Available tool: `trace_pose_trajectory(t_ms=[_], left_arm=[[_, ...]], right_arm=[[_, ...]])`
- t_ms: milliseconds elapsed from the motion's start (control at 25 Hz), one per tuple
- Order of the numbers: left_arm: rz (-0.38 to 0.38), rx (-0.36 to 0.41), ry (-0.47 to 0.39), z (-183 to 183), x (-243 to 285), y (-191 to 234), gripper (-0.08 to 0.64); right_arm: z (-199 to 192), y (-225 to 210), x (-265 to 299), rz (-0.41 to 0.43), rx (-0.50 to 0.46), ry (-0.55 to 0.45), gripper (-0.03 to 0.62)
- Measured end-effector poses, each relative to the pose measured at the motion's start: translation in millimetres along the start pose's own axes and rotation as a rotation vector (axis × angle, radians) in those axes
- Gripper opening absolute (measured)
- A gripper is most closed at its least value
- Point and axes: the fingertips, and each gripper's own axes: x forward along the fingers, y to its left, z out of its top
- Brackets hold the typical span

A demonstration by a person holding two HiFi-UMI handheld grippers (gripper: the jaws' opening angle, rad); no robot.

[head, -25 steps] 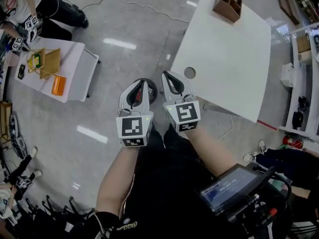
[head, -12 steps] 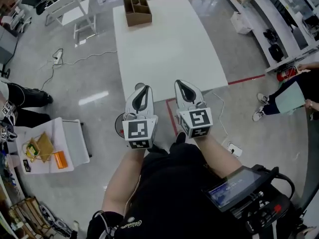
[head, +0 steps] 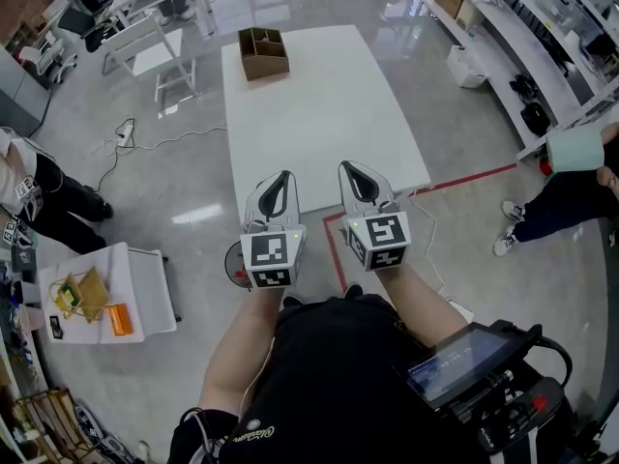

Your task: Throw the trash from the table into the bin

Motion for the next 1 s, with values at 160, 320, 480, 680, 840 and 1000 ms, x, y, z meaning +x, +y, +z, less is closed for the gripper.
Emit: trace_pose_trajectory(t_ms=[160, 320, 480, 680, 840, 1000], left_arm=[[0.015, 0.004, 0.001, 0.2, -0.8, -4.2, 0.009], [0.023, 0.008, -0.004, 0.9, -0.8, -10.9, 0.009], [0.027, 0.006, -0.008, 2.7, -0.8, -15.9, 0.009], [0.030, 0.006, -0.011, 1.1, -3.4, -19.2, 0.009], [0.030, 0.009, -0.013, 1.7, -4.6, -20.2, 0.009], [0.032, 0.010, -0.013, 6.7, -1.1, -17.7, 0.009]], right_arm=[[2.2, -3.8, -2.9, 0.013, -0.007, -0.003, -0.002], [1.3, -6.8, -7.4, 0.023, -0.011, -0.005, -0.002], [3.9, -10.6, -10.9, 0.027, -0.012, -0.012, -0.002], [2.4, -11.6, -15.9, 0.026, -0.014, -0.014, -0.002], [1.1, -11.2, -17.3, 0.029, -0.016, -0.013, -0.002], [6.2, -11.8, -13.4, 0.036, -0.019, -0.015, -0.002]])
